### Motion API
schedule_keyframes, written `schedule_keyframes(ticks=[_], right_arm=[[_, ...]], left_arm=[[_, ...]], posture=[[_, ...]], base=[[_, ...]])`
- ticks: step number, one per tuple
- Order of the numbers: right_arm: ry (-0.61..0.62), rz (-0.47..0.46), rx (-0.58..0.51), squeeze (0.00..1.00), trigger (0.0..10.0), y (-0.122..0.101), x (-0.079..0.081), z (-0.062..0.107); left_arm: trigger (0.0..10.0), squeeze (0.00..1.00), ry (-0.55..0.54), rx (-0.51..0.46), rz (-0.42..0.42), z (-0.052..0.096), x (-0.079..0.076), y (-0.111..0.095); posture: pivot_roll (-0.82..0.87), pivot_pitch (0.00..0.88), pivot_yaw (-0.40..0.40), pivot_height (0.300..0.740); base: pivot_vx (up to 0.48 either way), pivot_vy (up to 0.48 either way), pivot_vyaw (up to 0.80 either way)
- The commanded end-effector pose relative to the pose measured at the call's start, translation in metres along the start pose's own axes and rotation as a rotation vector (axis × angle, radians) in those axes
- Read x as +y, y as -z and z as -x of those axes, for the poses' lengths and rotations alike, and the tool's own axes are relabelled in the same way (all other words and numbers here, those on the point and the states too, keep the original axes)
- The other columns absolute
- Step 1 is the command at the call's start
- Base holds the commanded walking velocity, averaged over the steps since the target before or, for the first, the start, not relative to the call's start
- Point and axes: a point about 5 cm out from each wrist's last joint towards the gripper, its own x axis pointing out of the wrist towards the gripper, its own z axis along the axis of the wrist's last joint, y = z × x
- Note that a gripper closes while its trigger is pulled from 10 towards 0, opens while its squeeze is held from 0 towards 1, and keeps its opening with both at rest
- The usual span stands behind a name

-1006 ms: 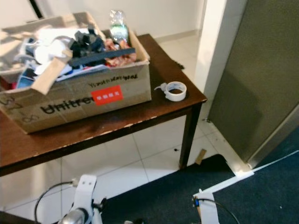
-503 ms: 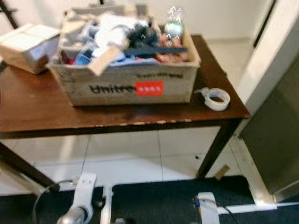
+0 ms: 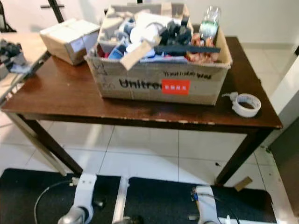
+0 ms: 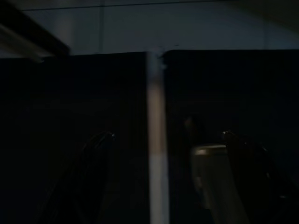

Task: Picking trash to rubbish bin

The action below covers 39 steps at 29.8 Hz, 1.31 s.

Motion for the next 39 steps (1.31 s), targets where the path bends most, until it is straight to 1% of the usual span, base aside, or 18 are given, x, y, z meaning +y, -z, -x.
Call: schedule_keyframes(ticks=[1,6,16,37,39], right_arm=[[0.003,-0.017,0.007,0.00,10.0,0.0020,-0.0001,0.0004],[0.001,-0.020,0.006,0.00,10.0,0.0017,0.0006,0.0003],[-0.004,-0.022,0.013,0.00,10.0,0.0029,0.0019,0.0005],[-0.004,-0.025,0.016,0.00,10.0,0.0040,0.0017,0.0007],[-0.004,-0.024,0.016,0.00,10.0,0.0043,0.0017,0.0008]], left_arm=[[10.0,0.00,0.006,0.027,0.004,0.0012,-0.0013,0.0059],[10.0,0.00,0.013,0.022,0.012,0.0007,-0.0020,0.0045],[10.0,0.00,0.023,0.026,-0.009,0.0003,-0.0026,0.0038],[10.0,0.00,0.013,0.029,0.000,0.0002,-0.0020,0.0037],[10.0,0.00,-0.002,0.046,0.064,0.0002,-0.0003,0.0056]], posture=[[0.05,0.161,0.020,0.740],[0.05,0.160,0.021,0.740],[0.05,0.165,0.019,0.740],[0.05,0.165,0.021,0.740],[0.05,0.166,0.021,0.740]], base=[[0.000,0.000,0.00],[0.000,0.000,0.00],[0.000,0.000,0.00],[0.000,-0.302,0.00],[0.000,0.000,0.00]])
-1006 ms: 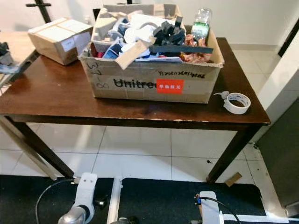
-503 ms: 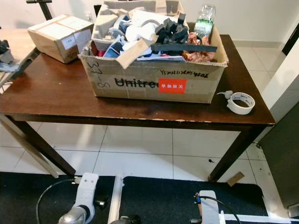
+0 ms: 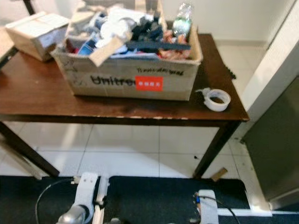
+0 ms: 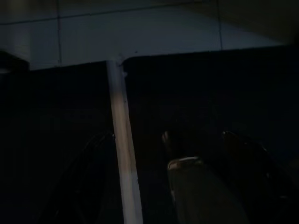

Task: Picking trash to rubbish bin

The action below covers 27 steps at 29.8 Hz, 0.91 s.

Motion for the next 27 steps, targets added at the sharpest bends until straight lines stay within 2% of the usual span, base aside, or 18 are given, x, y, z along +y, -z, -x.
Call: schedule_keyframes(ticks=[1,3,12,27], right_arm=[[0.010,0.002,0.035,0.00,10.0,0.0101,-0.0041,0.0025],[0.009,0.003,0.035,0.00,10.0,0.0100,-0.0039,0.0025],[0.006,0.005,0.034,0.00,10.0,0.0095,-0.0032,0.0023],[0.006,-0.001,0.032,0.00,10.0,0.0078,-0.0021,0.0017]], left_arm=[[10.0,0.00,-0.019,0.060,0.075,0.0036,0.0015,0.0143],[10.0,0.00,-0.016,0.058,0.085,0.0033,0.0017,0.0135],[10.0,0.00,-0.015,0.055,0.091,0.0029,0.0011,0.0125],[10.0,0.00,-0.008,0.046,0.007,0.0022,0.0007,0.0097]], posture=[[0.05,0.166,0.021,0.740],[0.05,0.166,0.021,0.740],[0.05,0.164,0.020,0.740],[0.05,0.160,0.025,0.740]], base=[[0.000,0.000,0.00],[0.000,0.000,0.00],[0.000,0.440,0.00],[0.000,0.000,0.00]])
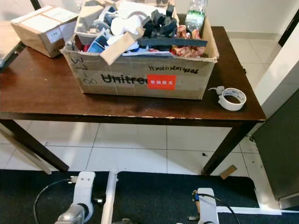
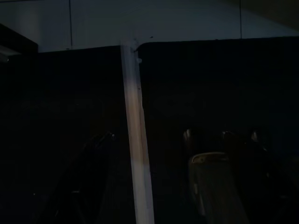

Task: Picking trash to rubbish bin

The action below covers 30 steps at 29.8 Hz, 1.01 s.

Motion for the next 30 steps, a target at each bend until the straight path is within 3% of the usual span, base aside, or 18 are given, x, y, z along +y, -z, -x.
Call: schedule_keyframes(ticks=[1,30], right_arm=[[0.007,-0.002,0.038,0.00,10.0,0.0105,-0.0018,0.0024],[0.000,-0.005,0.042,0.00,10.0,0.0121,-0.0008,0.0029]], left_arm=[[10.0,0.00,0.006,0.024,-0.014,0.0024,-0.0014,0.0086],[10.0,0.00,0.020,0.060,-0.001,0.0021,-0.0032,0.0118]], posture=[[0.05,0.160,0.025,0.740],[0.05,0.160,0.029,0.740]], base=[[0.000,0.000,0.00],[0.000,0.000,0.00]])
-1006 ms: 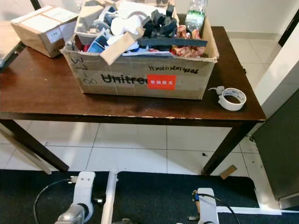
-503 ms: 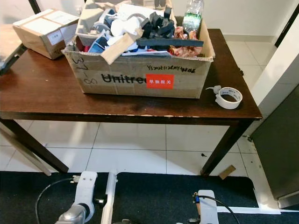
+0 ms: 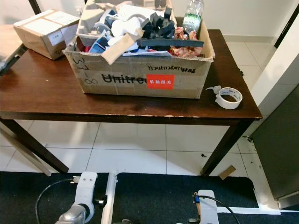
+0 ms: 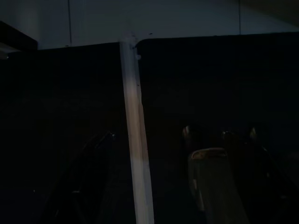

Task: Picking trash to rubbish bin

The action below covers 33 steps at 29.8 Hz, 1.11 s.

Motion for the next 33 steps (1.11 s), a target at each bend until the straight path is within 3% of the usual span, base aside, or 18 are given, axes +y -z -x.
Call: schedule_keyframes(ticks=[1,33], right_arm=[[-0.001,-0.002,0.039,0.00,10.0,0.0111,-0.0004,0.0026],[-0.002,0.000,0.044,0.00,10.0,0.0124,0.0002,0.0028]], left_arm=[[10.0,0.00,0.014,0.037,-0.001,0.0019,-0.0026,0.0097],[10.0,0.00,0.018,0.022,-0.004,0.0022,-0.0025,0.0084]], posture=[[0.05,0.160,0.029,0.740],[0.05,0.163,0.028,0.740]], base=[[0.240,0.000,0.00],[0.298,0.000,0.00]])
